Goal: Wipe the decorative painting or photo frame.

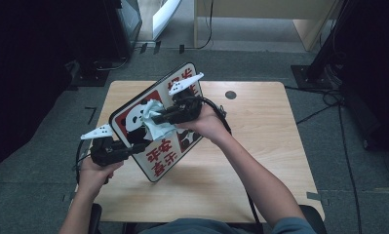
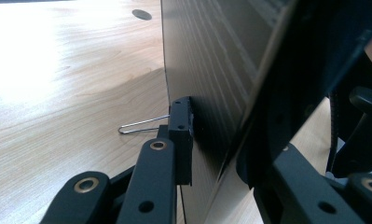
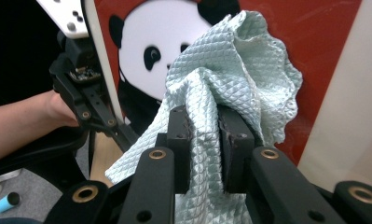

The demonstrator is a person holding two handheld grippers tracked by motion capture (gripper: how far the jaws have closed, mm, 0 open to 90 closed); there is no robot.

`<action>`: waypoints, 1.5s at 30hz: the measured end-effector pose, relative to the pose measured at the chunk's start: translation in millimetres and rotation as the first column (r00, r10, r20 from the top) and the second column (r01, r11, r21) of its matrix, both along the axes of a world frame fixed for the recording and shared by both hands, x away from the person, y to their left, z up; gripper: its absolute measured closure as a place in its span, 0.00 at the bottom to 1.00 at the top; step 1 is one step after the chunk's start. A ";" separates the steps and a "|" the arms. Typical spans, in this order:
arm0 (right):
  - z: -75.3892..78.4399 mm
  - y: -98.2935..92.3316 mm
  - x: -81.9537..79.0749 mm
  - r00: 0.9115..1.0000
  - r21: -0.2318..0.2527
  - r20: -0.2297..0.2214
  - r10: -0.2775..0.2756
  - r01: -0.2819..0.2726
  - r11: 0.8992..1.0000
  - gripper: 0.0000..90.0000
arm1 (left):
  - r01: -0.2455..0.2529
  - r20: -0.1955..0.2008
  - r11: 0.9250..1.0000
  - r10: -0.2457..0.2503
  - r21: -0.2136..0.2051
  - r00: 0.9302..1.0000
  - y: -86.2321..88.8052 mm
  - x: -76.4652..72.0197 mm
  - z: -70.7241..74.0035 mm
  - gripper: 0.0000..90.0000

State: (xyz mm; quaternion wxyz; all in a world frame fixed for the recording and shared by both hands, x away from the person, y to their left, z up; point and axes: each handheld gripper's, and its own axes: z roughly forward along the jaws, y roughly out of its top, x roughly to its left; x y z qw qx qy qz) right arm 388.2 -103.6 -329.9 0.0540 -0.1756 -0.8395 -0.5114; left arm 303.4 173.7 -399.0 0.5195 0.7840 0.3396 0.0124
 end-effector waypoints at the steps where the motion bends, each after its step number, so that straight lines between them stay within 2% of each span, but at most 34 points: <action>1: -1.9 -0.2 -0.5 1.000 0.000 -0.003 0.000 0.000 1.000 0.86 | 0.000 0.000 1.000 0.000 0.000 1.000 0.0 0.0 0.0 0.83; 10: -18.1 -2.6 -4.1 1.000 -0.005 -0.020 0.003 -0.003 1.000 0.86 | 0.001 0.001 1.000 -0.001 0.000 1.000 0.0 -0.1 0.0 0.83; 24: -51.8 -8.1 -11.3 0.998 -0.010 -0.064 0.005 -0.005 1.000 0.86 | 0.002 0.000 1.000 -0.002 0.000 1.000 -0.1 -0.2 0.0 0.83; 45: -96.1 -14.0 -21.4 0.994 -0.044 -0.108 0.012 -0.017 0.999 0.85 | 0.003 0.001 1.000 -0.003 0.000 1.000 -0.4 -0.4 -0.1 0.83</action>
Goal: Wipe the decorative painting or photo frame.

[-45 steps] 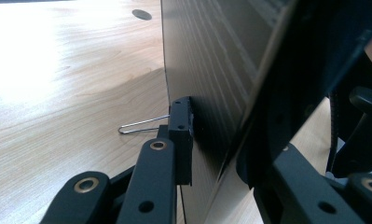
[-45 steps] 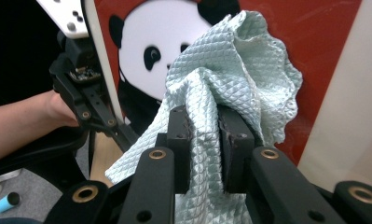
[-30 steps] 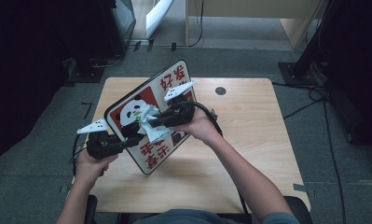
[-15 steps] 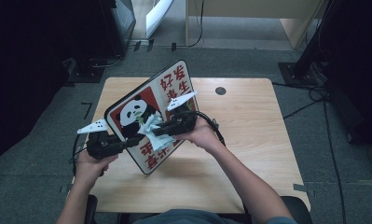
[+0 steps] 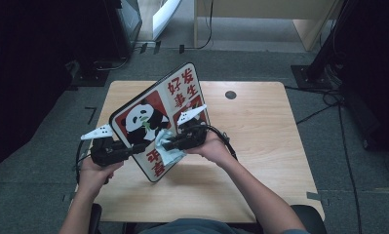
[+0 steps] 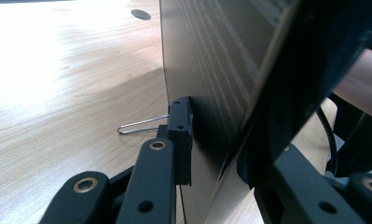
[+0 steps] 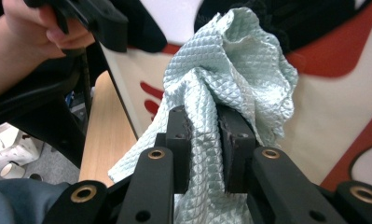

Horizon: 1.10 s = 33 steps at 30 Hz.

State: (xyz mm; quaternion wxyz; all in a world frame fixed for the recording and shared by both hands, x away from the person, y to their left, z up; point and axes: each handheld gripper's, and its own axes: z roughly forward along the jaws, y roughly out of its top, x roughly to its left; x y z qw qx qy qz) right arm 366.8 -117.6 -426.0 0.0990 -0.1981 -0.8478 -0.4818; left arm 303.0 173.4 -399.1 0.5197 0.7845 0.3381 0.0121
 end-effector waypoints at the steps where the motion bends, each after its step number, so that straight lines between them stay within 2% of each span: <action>1: -2.0 -0.4 -0.9 1.000 -0.001 -0.005 -0.001 0.001 1.000 0.85 | 0.000 0.000 1.000 0.000 0.000 1.000 0.0 -0.1 0.0 0.83; 10: -29.1 -5.1 -6.5 0.999 -0.006 -0.033 -0.004 0.003 1.000 0.85 | 0.000 0.000 1.000 0.000 -0.001 1.000 -0.1 -0.1 0.0 0.83; 15: -42.0 -7.0 -9.0 0.999 -0.033 -0.045 -0.003 0.002 0.999 0.85 | -0.001 0.000 1.000 0.001 -0.001 1.000 -0.4 -0.1 0.0 0.83; 18: -49.3 -8.6 -10.9 0.999 -0.049 -0.038 -0.004 0.002 0.999 0.85 | 0.001 0.001 1.000 -0.001 -0.001 1.000 -0.3 0.0 0.0 0.83; 23: -61.4 -10.3 -12.4 0.997 -0.070 -0.075 -0.001 -0.005 0.998 0.85 | 0.000 0.001 1.000 0.000 -0.001 1.000 -0.3 0.1 -0.1 0.83; 26: -68.2 -11.5 -13.2 0.996 -0.070 -0.085 0.002 -0.008 0.998 0.85 | 0.001 0.001 1.000 -0.001 -0.001 1.000 -0.2 0.1 -0.1 0.83; 33: -80.3 -11.9 -14.5 0.994 -0.106 -0.108 0.011 -0.023 0.994 0.85 | -0.001 0.002 1.000 0.001 0.000 1.000 -0.3 0.1 -0.1 0.83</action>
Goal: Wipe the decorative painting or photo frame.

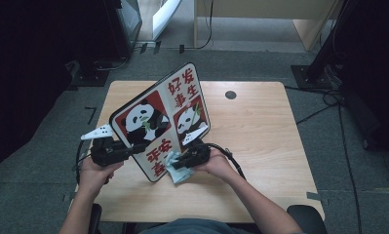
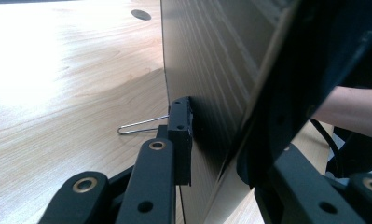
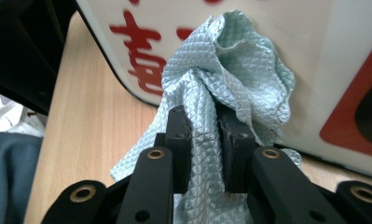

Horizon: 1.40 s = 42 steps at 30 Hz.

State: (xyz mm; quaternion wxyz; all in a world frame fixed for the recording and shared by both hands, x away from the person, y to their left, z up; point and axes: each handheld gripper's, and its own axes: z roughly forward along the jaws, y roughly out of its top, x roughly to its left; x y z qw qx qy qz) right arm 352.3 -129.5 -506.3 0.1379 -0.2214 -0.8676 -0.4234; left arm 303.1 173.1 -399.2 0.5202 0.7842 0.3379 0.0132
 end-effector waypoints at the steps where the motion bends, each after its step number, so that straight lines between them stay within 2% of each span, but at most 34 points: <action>1: -1.3 0.2 -0.2 1.000 -0.008 0.000 0.003 -0.003 1.000 0.85 | 0.001 0.001 1.000 -0.001 0.000 1.000 0.0 0.0 0.0 0.82; 3: -2.4 0.4 0.1 1.000 -0.020 -0.015 0.001 -0.002 1.000 0.85 | 0.003 0.003 1.000 -0.003 -0.004 1.000 -0.1 0.3 -0.1 0.81; 6: 0.9 -0.3 1.9 0.999 -0.009 -0.045 0.005 -0.006 1.000 0.86 | 0.009 0.010 1.000 -0.008 -0.008 1.000 0.2 0.4 -0.1 0.78; 14: 23.6 -2.1 0.9 1.000 0.033 -0.025 0.002 -0.001 0.999 0.87 | -0.003 0.006 1.000 0.003 -0.006 1.000 4.1 -0.1 1.4 0.72; 20: 63.4 1.8 3.2 0.999 0.100 0.037 0.004 -0.008 0.995 0.87 | -0.006 -0.011 1.000 0.005 -0.018 1.000 7.2 -2.5 3.2 0.72; 23: 82.3 6.1 6.8 0.999 0.123 0.053 0.004 -0.011 0.992 0.87 | -0.016 -0.022 0.999 0.015 -0.031 1.000 10.8 -4.1 2.7 0.73; 29: 123.6 19.4 13.8 0.994 0.133 0.109 0.021 -0.036 0.991 0.87 | -0.032 -0.025 0.999 0.032 -0.028 0.999 14.6 -9.6 2.7 0.74; 34: 157.9 31.6 18.7 0.988 0.160 0.151 0.031 -0.056 0.986 0.87 | -0.048 -0.026 0.999 0.047 -0.022 0.999 15.9 -14.4 2.6 0.77; 38: 180.0 42.3 20.7 0.983 0.159 0.176 0.042 -0.071 0.985 0.87 | -0.063 -0.039 0.998 0.062 -0.021 0.997 17.0 -16.7 3.2 0.78; 39: 180.0 42.3 20.7 0.983 0.159 0.176 0.042 -0.071 0.985 0.87 | -0.063 -0.039 0.998 0.062 -0.021 0.997 17.0 -16.7 3.2 0.78; 42: 194.1 51.1 21.2 0.979 0.155 0.197 0.060 -0.092 0.984 0.87 | -0.066 -0.043 0.998 0.065 -0.022 0.997 17.7 -18.2 4.1 0.81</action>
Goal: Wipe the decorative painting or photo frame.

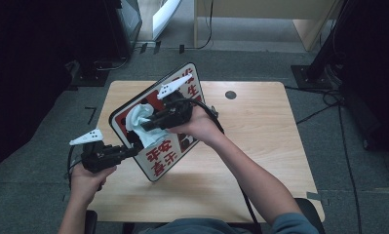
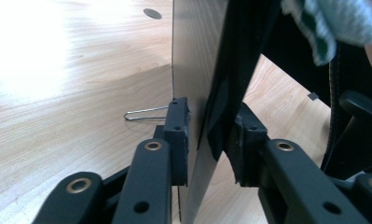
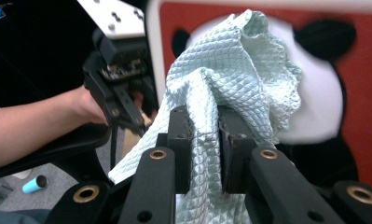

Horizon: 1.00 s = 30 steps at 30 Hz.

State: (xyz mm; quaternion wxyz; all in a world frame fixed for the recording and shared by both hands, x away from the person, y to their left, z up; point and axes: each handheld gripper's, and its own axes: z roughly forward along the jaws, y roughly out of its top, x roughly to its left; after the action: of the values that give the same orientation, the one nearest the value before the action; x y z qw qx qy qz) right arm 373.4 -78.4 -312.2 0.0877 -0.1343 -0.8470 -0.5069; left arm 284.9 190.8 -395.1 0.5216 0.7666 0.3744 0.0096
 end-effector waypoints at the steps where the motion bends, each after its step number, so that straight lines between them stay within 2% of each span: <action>1: 3.7 2.4 -0.1 1.000 0.000 0.004 0.004 -0.004 1.000 0.87 | 0.000 0.000 1.000 0.000 0.000 1.000 0.2 -0.2 0.3 0.82; 4: 14.5 9.7 -0.4 1.000 0.011 0.020 0.018 -0.019 1.000 0.87 | -0.007 0.002 1.000 0.007 0.011 1.000 0.1 -0.9 1.5 0.85; 9: 18.5 18.3 0.0 0.999 0.010 0.033 0.024 -0.025 1.000 0.87 | -0.006 0.017 1.000 0.006 0.020 1.000 0.0 -1.2 1.4 0.86; 21: 2.5 20.8 2.1 0.999 0.012 0.001 0.047 -0.047 0.999 0.87 | -0.001 0.021 1.000 0.000 0.027 1.000 0.7 -1.4 1.2 0.86; 30: -16.3 17.1 0.2 0.999 0.017 -0.014 0.053 -0.053 0.998 0.86 | 0.002 0.017 1.000 -0.002 0.024 1.000 0.8 -1.5 1.1 0.86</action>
State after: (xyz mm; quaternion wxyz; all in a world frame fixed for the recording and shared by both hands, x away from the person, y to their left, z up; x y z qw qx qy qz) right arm 373.6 -61.3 -328.5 0.1083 -0.1149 -0.8454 -0.5102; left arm 283.4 191.6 -394.0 0.5156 0.7731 0.3689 0.0203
